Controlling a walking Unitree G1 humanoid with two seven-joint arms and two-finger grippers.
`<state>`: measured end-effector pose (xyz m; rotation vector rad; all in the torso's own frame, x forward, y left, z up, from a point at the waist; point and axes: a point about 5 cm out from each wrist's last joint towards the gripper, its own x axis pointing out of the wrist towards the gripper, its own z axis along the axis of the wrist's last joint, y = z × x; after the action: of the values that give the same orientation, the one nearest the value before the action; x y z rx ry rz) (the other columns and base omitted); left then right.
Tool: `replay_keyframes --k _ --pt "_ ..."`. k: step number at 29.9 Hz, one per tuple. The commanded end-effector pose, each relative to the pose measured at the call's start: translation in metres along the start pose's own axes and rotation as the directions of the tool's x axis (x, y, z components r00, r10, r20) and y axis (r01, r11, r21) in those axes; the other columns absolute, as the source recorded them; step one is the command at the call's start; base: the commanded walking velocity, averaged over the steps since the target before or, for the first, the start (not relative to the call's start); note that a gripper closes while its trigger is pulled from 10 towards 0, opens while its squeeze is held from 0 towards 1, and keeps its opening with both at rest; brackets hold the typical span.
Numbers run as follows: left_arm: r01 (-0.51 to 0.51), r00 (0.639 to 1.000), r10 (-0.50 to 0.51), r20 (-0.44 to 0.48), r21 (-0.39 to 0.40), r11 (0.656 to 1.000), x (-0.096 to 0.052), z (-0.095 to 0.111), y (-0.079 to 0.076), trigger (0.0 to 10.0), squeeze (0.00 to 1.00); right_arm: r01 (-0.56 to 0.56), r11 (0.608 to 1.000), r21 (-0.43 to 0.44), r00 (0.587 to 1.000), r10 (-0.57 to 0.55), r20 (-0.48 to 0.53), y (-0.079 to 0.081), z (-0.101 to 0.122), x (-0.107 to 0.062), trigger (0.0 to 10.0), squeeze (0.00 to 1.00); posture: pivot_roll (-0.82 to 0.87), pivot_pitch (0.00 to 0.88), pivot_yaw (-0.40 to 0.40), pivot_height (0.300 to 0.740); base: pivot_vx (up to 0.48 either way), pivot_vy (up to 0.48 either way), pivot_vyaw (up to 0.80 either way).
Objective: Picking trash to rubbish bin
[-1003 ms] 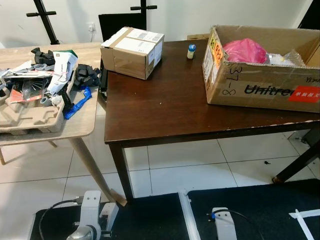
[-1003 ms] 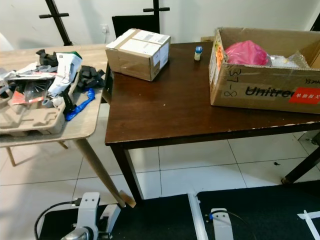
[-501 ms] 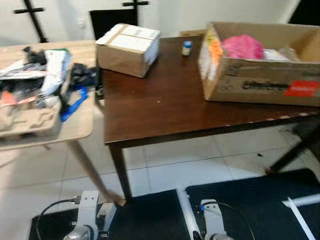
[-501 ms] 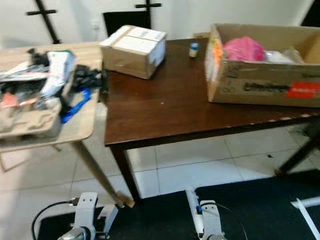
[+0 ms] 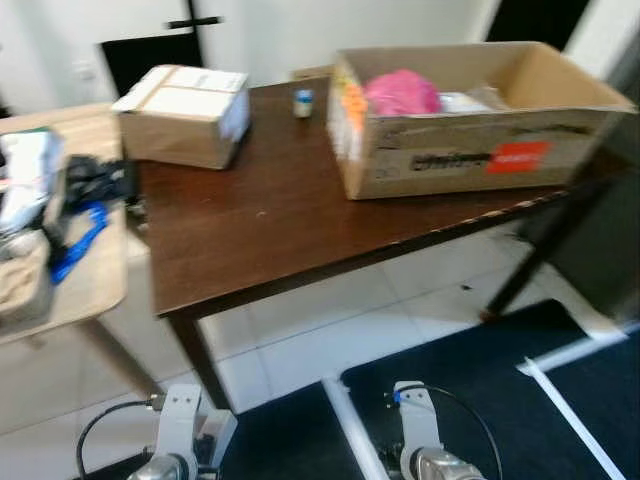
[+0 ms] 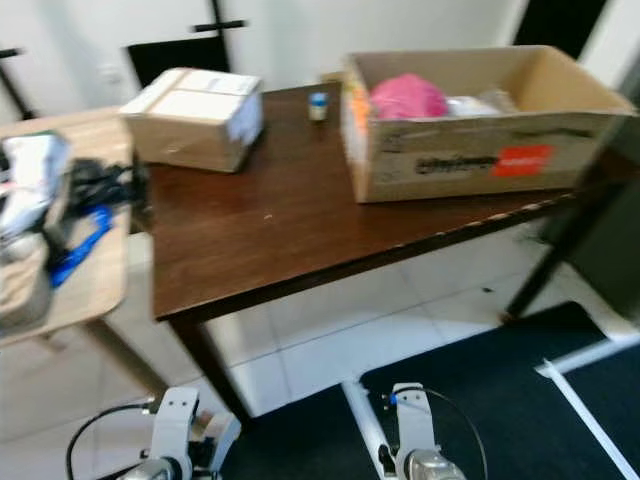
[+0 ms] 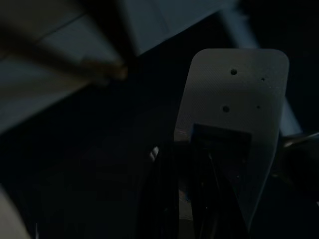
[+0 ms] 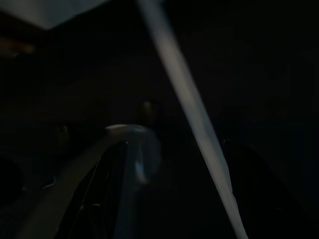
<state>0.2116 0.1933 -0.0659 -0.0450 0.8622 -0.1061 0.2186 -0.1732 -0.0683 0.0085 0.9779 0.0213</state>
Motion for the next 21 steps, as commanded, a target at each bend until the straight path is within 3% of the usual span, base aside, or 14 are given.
replay_keyframes --k 1,21 --pt "-0.018 0.999 0.018 -0.029 0.009 1.0 -0.0031 -0.0089 0.0063 10.0 0.0 -0.001 1.0 0.005 1.0 0.002 -0.025 0.0019 -0.0067 -0.0002 10.0 0.0 -0.08 0.086 0.029 0.74 0.0 0.0 -0.8" --pt "-0.026 0.999 0.026 -0.041 -0.005 1.0 -0.0043 -0.015 0.0064 10.0 0.0 -0.003 1.0 -0.009 1.0 0.003 -0.029 -0.0013 -0.0085 -0.0007 10.0 0.0 -0.08 0.084 0.027 0.74 0.0 0.0 -0.8"
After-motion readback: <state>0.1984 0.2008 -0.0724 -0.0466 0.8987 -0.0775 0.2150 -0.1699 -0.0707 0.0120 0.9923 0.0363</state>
